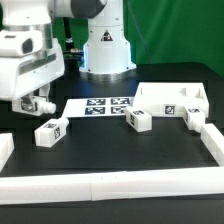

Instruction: Assemble one leg

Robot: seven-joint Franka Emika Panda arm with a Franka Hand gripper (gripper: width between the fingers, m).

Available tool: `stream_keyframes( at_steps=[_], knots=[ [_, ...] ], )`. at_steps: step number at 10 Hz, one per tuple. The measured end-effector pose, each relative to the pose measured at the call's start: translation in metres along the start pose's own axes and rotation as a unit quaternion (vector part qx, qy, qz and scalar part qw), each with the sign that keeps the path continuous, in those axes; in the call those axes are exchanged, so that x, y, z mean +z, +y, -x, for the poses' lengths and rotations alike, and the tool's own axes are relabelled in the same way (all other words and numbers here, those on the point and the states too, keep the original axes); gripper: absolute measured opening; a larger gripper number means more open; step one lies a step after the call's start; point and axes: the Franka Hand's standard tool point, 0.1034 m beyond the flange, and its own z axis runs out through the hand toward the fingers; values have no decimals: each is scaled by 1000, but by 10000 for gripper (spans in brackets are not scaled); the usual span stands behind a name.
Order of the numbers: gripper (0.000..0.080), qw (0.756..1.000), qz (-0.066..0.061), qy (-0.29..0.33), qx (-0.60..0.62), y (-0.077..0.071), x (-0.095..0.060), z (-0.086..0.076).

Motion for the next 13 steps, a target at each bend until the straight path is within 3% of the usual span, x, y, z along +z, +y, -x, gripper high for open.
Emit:
stream_keyframes(
  at_steps=[3,6,10,11,12,13],
  knots=[
    [285,1000,-2,0,0,-1,2,-2],
    [285,1000,-26,0,10,-20,25,4],
    [285,1000,-26,1,12,-21,27,6],
    [452,999,-24,0,24,-20,25,4],
    [576,998,-8,0,60,-13,13,-7],
    [576,997,5,1,75,-10,-3,-21]
  ],
)
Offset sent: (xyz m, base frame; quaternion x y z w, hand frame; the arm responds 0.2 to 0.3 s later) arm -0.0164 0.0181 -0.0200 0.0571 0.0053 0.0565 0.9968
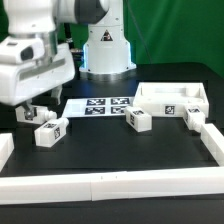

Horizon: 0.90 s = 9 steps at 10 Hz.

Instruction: Assemble one leg

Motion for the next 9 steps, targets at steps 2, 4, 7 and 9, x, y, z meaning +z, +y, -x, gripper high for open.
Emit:
stream_keyframes(
  at_steps=[2,4,7,9],
  knots=[
    [646,998,1,-1,62,-5,-28,-38],
    [646,991,6,4,130,-16,-34,-81],
    [649,994,5,2,106,-15,-33,-75],
    [649,988,1,2,153,-26,-31,-89]
  ],
)
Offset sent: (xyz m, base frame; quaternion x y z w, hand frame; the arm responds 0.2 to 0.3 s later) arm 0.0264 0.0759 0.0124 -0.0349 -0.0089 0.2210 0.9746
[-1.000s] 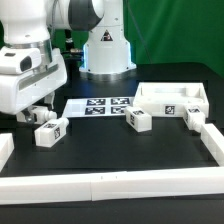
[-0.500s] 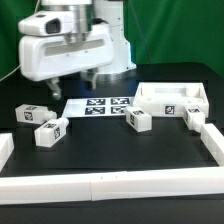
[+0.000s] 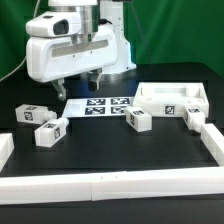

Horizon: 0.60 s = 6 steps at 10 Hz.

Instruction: Assemble one leg

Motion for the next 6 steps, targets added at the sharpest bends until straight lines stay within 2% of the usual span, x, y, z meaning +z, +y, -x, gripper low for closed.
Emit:
stream_keyframes(
  at_steps=[2,4,6],
  knots=[
    [649,996,-17,-10,85,-35,1,-33],
    [649,992,-27,-6,126,-55,3,-60],
    [649,992,-29,-2,121,-64,16,-74]
  ],
)
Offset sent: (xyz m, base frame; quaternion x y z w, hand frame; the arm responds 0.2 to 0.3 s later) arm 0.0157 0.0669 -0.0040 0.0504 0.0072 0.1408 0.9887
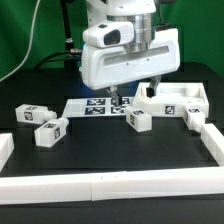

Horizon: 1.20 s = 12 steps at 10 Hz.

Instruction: Assemble one leg

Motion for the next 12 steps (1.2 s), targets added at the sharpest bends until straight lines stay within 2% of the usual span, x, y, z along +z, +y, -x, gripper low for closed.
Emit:
stream_keyframes(
  at_steps=[3,4,7,8,9,10,11,12],
  knots=[
    [649,1000,-2,5,-1,-1,30,-7],
    [649,1000,-1,10,-1,-6,38,-13],
    [649,1000,1,16,-5,-9,43,-13],
    [554,1000,1,16,-5,-9,43,-13],
    [417,1000,1,16,-5,-9,43,-13],
    [417,1000,1,16,-6,-9,43,-13],
    [284,1000,1,15,-19,-6,42,-12],
    [284,999,3,8,-52,11,36,-5]
  ],
)
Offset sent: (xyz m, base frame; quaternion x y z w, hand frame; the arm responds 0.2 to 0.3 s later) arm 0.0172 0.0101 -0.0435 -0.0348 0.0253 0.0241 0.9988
